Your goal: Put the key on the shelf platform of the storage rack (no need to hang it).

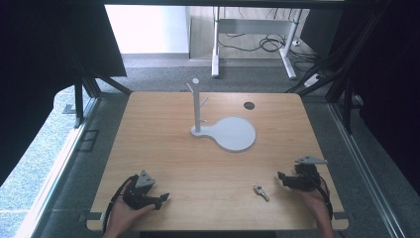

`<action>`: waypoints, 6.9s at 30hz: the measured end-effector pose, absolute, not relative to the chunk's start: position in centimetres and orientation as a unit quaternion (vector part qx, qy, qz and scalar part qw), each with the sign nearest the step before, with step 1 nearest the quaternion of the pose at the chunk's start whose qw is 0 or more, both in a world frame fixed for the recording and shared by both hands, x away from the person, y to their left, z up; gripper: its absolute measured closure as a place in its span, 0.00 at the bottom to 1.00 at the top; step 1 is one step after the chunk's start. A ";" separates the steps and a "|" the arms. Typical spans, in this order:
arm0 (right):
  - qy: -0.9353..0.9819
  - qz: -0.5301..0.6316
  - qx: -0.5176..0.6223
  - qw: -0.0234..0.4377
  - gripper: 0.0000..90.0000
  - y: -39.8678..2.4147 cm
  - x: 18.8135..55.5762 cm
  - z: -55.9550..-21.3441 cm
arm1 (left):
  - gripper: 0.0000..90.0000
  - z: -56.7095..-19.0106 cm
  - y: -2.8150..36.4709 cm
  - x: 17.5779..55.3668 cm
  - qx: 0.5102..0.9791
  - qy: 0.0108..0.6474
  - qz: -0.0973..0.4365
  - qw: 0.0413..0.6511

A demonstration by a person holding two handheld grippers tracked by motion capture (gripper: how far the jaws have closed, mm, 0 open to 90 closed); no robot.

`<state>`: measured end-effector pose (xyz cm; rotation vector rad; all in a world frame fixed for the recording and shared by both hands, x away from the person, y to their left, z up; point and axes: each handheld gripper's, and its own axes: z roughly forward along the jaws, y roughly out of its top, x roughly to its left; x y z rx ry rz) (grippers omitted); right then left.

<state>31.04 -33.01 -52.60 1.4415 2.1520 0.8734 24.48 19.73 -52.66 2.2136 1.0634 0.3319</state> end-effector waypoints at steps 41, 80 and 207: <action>0.820 0.287 0.468 0.161 0.44 -31.6 31.1 -48.5 | 0.28 -52.9 19.1 24.5 0.848 0.403 0.117 0.324; 0.899 0.190 0.388 0.078 0.50 -24.9 32.7 -46.3 | 0.28 -52.7 19.0 24.3 0.850 0.396 0.115 0.328; 0.923 0.131 0.362 0.019 1.00 -23.0 34.2 -43.1 | 0.28 -52.5 19.5 24.3 0.847 0.398 0.110 0.335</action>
